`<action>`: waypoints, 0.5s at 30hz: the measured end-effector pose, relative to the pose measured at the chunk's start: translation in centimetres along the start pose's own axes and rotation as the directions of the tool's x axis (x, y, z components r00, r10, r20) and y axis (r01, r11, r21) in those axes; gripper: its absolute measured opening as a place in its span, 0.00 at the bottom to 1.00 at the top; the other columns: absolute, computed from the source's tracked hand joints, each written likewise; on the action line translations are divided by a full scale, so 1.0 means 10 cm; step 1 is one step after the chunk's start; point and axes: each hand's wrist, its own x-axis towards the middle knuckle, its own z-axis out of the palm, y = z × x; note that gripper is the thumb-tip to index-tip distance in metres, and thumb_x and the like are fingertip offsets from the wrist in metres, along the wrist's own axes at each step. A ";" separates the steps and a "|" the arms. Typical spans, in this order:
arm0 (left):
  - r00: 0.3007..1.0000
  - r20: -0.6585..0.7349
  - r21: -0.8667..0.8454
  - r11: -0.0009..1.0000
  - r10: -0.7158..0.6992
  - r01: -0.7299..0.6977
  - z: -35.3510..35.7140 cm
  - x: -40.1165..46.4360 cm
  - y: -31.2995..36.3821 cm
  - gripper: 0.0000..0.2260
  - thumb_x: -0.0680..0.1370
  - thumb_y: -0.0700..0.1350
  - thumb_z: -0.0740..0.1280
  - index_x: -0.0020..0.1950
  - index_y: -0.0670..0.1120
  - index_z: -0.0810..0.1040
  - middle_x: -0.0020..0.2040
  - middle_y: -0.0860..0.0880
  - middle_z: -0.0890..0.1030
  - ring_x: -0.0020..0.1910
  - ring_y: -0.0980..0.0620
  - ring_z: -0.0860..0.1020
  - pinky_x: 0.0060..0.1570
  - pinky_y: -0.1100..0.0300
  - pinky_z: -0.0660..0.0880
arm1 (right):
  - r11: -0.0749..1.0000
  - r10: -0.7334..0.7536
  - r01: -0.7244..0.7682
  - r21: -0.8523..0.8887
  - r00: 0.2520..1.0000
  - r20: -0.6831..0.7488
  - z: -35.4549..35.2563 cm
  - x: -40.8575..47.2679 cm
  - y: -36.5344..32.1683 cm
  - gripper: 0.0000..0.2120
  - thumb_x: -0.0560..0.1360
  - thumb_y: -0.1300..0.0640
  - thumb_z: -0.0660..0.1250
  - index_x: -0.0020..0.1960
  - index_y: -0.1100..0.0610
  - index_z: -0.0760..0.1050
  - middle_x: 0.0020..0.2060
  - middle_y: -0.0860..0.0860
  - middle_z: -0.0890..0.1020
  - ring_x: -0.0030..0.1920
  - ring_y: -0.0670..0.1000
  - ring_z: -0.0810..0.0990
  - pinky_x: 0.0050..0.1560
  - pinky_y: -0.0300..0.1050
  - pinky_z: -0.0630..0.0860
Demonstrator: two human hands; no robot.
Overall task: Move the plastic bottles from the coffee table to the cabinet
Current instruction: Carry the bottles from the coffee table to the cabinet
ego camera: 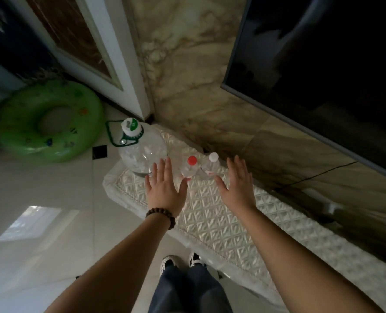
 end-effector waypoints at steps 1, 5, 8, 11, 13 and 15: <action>1.000 -0.008 -0.003 1.000 -0.010 0.010 -0.09 -0.09 -0.01 0.33 0.79 0.63 0.50 0.79 0.52 0.43 0.79 0.51 0.46 0.78 0.51 0.43 0.75 0.48 0.41 | 1.000 -0.017 0.017 -0.014 1.000 -0.002 -0.07 -0.08 -0.06 0.31 0.79 0.43 0.56 0.78 0.53 0.53 0.78 0.53 0.49 0.78 0.53 0.44 0.75 0.54 0.44; 0.998 -0.028 -0.004 0.999 -0.054 0.053 -0.38 -0.38 -0.14 0.33 0.79 0.63 0.49 0.79 0.52 0.43 0.79 0.51 0.45 0.78 0.50 0.42 0.75 0.47 0.41 | 0.998 -0.064 0.063 -0.025 0.998 -0.007 -0.18 -0.41 -0.29 0.30 0.79 0.43 0.57 0.77 0.52 0.54 0.78 0.52 0.49 0.78 0.53 0.44 0.75 0.55 0.44; 0.996 -0.030 0.011 0.997 -0.079 0.079 -0.51 -0.58 -0.27 0.32 0.79 0.63 0.50 0.78 0.52 0.43 0.79 0.50 0.45 0.78 0.50 0.42 0.75 0.46 0.41 | 0.997 -0.079 0.079 -0.026 0.997 -0.013 -0.14 -0.62 -0.44 0.29 0.79 0.43 0.56 0.77 0.51 0.55 0.78 0.53 0.50 0.78 0.53 0.44 0.75 0.57 0.45; 0.995 -0.030 0.019 0.995 -0.100 0.101 -0.58 -0.77 -0.43 0.32 0.79 0.63 0.49 0.78 0.52 0.42 0.79 0.50 0.45 0.78 0.50 0.41 0.75 0.46 0.40 | 0.993 -0.113 0.113 -0.035 0.994 -0.006 -0.06 -0.78 -0.56 0.29 0.79 0.43 0.57 0.76 0.52 0.57 0.78 0.53 0.50 0.78 0.54 0.45 0.75 0.60 0.49; 0.990 -0.036 0.020 0.990 -0.139 0.140 -0.63 -0.91 -0.55 0.32 0.79 0.63 0.49 0.78 0.52 0.42 0.79 0.50 0.44 0.77 0.50 0.40 0.75 0.45 0.41 | 0.987 -0.157 0.157 -0.040 0.988 0.000 0.00 -0.88 -0.63 0.29 0.79 0.43 0.58 0.76 0.52 0.58 0.78 0.54 0.51 0.78 0.54 0.46 0.75 0.61 0.51; 0.981 -0.050 0.016 0.982 -0.190 0.191 -0.70 -1.07 -0.66 0.33 0.79 0.63 0.49 0.79 0.52 0.41 0.79 0.50 0.44 0.77 0.50 0.40 0.75 0.45 0.41 | 0.979 -0.196 0.197 -0.047 0.980 0.024 0.04 -0.97 -0.70 0.29 0.79 0.43 0.57 0.76 0.53 0.58 0.78 0.54 0.51 0.78 0.54 0.46 0.75 0.60 0.49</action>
